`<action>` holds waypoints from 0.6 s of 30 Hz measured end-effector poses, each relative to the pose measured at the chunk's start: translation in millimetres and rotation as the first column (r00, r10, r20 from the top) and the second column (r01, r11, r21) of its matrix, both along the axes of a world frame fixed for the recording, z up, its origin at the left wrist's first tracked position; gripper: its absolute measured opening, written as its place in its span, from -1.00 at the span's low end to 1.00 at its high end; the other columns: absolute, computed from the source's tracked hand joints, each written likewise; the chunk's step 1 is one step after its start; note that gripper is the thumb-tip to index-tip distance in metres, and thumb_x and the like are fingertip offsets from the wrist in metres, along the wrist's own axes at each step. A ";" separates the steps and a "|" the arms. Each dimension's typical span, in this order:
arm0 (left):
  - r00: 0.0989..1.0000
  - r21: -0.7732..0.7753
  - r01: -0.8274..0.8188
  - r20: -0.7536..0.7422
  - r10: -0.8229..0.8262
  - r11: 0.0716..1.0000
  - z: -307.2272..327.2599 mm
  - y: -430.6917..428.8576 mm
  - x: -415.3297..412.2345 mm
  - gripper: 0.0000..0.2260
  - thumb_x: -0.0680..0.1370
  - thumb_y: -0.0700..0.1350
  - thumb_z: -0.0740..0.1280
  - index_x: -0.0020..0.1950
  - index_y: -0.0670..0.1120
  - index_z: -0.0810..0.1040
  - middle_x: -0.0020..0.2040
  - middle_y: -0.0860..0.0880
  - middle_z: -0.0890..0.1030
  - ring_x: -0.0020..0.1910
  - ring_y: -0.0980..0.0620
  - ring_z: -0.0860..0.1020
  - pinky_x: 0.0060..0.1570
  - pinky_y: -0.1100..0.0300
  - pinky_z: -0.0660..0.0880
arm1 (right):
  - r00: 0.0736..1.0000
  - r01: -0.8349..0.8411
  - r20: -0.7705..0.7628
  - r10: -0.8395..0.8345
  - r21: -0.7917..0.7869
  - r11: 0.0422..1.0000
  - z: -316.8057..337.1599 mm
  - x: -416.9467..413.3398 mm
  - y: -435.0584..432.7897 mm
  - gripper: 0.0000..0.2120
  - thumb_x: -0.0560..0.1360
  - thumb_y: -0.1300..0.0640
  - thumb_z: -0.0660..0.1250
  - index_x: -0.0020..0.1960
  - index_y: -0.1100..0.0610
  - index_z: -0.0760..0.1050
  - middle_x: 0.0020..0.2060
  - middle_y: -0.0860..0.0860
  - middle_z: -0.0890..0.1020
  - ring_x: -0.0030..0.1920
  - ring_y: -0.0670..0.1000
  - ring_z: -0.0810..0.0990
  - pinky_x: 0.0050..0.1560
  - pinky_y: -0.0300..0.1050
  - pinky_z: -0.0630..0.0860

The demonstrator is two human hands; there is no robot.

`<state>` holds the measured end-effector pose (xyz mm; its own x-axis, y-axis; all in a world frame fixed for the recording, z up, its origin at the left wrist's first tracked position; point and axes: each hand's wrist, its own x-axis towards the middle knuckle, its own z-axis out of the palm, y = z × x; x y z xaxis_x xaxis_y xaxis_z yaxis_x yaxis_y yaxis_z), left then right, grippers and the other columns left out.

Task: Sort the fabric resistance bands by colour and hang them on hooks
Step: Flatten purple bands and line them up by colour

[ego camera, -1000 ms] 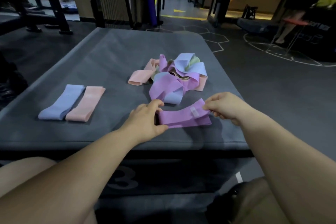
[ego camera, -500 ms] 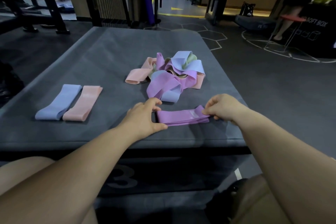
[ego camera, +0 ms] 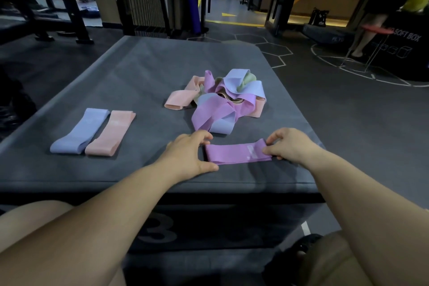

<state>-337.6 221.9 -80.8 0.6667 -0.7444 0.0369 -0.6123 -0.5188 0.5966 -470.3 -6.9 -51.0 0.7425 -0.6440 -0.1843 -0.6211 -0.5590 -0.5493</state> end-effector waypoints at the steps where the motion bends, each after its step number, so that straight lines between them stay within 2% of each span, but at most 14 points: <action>1: 1.000 -0.002 0.002 0.004 -0.002 1.000 0.3 -0.5 -0.3 -0.37 0.34 0.16 0.53 0.34 0.10 0.38 0.26 0.15 0.51 0.29 0.11 0.43 0.33 0.02 0.36 | 1.000 -0.006 -0.013 0.006 -0.017 1.000 -0.2 0.5 0.3 -0.82 0.38 0.13 0.50 -0.04 0.09 0.60 -0.49 -0.11 0.59 -0.55 -0.17 0.51 -0.51 -0.37 0.37; 6: 0.999 -0.026 -0.042 0.020 0.043 0.999 -5.2 -2.2 3.7 -0.61 0.51 0.16 0.34 0.28 0.04 0.46 0.24 0.05 0.54 0.27 0.02 0.46 0.27 -0.01 0.42 | 1.000 -0.005 -0.012 0.005 -0.001 1.000 0.6 4.5 0.2 -0.80 0.34 0.07 0.52 -0.07 0.08 0.61 -0.45 -0.04 0.61 -0.45 -0.09 0.52 -0.35 -0.22 0.43; 9: 0.985 0.031 -0.099 0.147 0.094 0.995 -4.0 -2.6 4.9 -0.65 0.53 0.15 0.30 0.24 0.02 0.49 0.22 0.05 0.53 0.26 -0.03 0.42 0.25 0.02 0.39 | 0.999 0.028 0.024 -0.029 0.037 0.999 3.5 6.8 0.1 -0.80 0.38 0.00 0.49 -0.13 0.13 0.66 -0.55 -0.06 0.55 -0.51 -0.07 0.44 -0.37 -0.22 0.39; 11: 0.975 0.073 -0.137 0.184 0.122 0.988 -0.7 -2.9 3.2 -0.66 0.53 0.17 0.29 0.22 0.03 0.50 0.20 0.05 0.51 0.23 -0.04 0.40 0.23 0.05 0.38 | 0.999 0.046 0.020 -0.046 0.026 0.999 4.7 7.7 1.5 -0.68 0.42 -0.08 0.45 -0.17 0.20 0.66 -0.53 -0.02 0.54 -0.48 -0.01 0.42 -0.35 -0.20 0.39; 13: 0.973 0.090 -0.150 0.191 0.131 0.984 0.6 -3.7 1.3 -0.68 0.53 0.19 0.28 0.17 0.04 0.53 0.18 0.05 0.50 0.22 -0.03 0.40 0.21 0.06 0.39 | 0.999 0.043 -0.009 -0.043 -0.036 0.998 3.9 9.4 2.6 -0.57 0.44 -0.12 0.40 -0.18 0.30 0.62 -0.42 0.08 0.55 -0.39 0.06 0.45 -0.26 -0.13 0.42; 16: 0.970 0.113 -0.167 0.197 0.142 0.979 1.1 -5.2 -0.6 -0.72 0.53 0.19 0.27 0.13 0.07 0.54 0.18 0.05 0.49 0.23 -0.03 0.39 0.19 0.07 0.38 | 0.998 0.027 -0.062 -0.033 -0.102 0.994 1.8 11.7 4.4 -0.62 0.45 -0.06 0.38 -0.28 0.27 0.55 -0.37 0.12 0.51 -0.32 0.10 0.43 -0.27 -0.12 0.40; 18: 0.968 0.124 -0.173 0.203 0.146 0.977 3.1 -6.2 -2.7 -0.74 0.53 0.18 0.28 0.12 0.08 0.53 0.18 0.06 0.48 0.25 -0.03 0.38 0.18 0.07 0.35 | 0.996 0.014 -0.086 -0.024 -0.115 0.993 1.3 13.1 4.7 -0.68 0.44 0.01 0.39 -0.26 0.28 0.58 -0.35 0.14 0.52 -0.30 0.09 0.43 -0.27 -0.13 0.39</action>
